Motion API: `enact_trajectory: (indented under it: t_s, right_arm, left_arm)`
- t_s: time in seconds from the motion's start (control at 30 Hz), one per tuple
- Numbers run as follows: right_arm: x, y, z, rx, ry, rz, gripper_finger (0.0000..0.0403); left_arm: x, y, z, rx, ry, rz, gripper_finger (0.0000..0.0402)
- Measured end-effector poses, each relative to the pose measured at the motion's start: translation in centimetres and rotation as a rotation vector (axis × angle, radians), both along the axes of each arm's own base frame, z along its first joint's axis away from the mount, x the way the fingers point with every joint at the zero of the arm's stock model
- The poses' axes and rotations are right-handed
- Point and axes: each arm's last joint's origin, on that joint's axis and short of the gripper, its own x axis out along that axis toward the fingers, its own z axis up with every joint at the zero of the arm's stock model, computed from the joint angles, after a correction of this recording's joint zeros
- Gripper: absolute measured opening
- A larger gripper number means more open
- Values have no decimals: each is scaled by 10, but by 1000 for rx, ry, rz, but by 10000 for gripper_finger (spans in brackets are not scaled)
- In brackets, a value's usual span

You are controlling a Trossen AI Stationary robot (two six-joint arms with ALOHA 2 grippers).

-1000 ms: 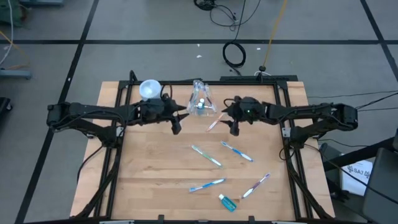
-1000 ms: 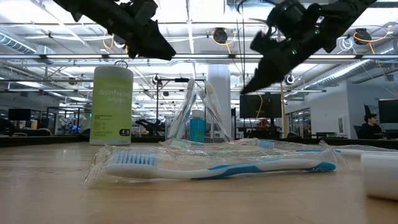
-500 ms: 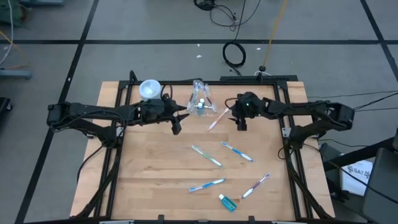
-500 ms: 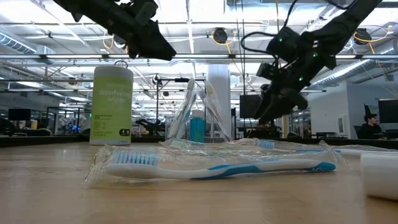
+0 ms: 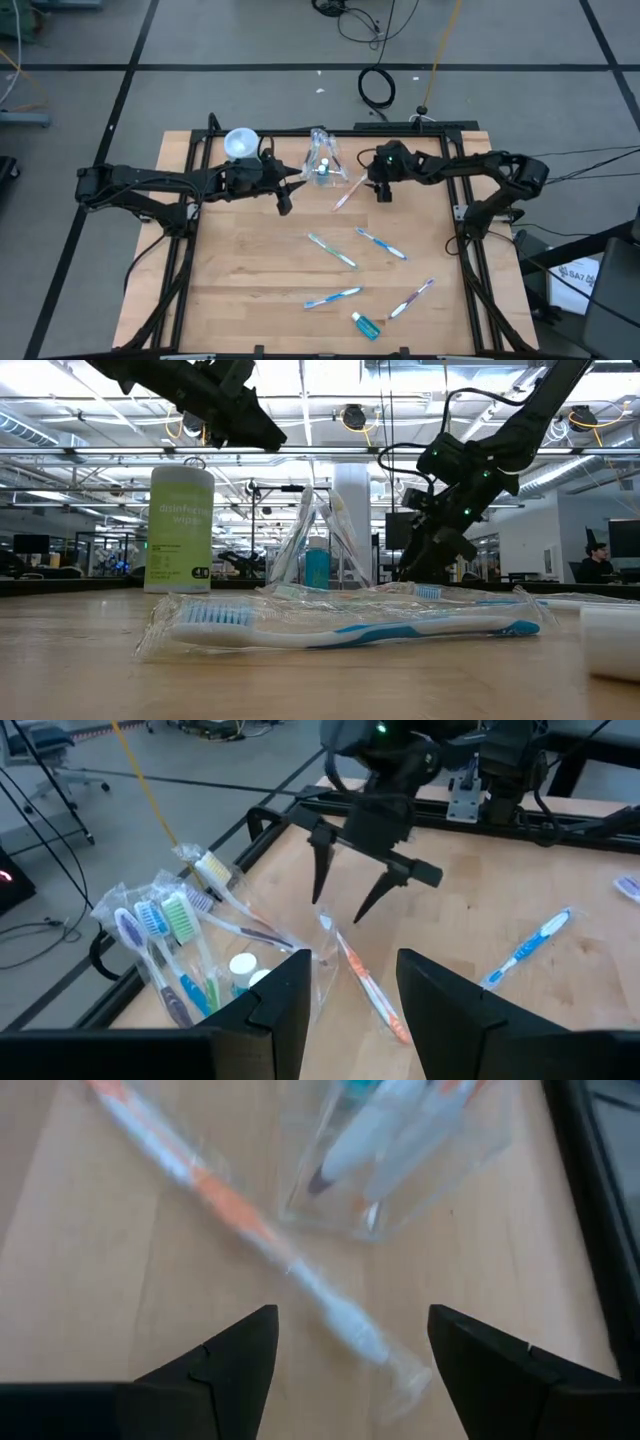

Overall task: Pick & Place toothbrushing station
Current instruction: Put the orange toothbrush into the transparent organizer

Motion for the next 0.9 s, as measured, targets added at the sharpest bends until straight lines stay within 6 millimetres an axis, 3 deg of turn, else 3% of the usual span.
enact_trajectory:
  t_s: [0.33,0.63,0.9]
  right_arm:
    - [-5,-14,5,62,-47,-25,254]
    - [3,-20,-23,167,5,-38,254]
    - [9,-25,-31,194,49,-55,248]
  left_arm:
    - [1,0,2,16,-12,-4,157]
    - [1,0,4,19,-35,-7,157]
    - [2,0,5,25,-45,-9,157]
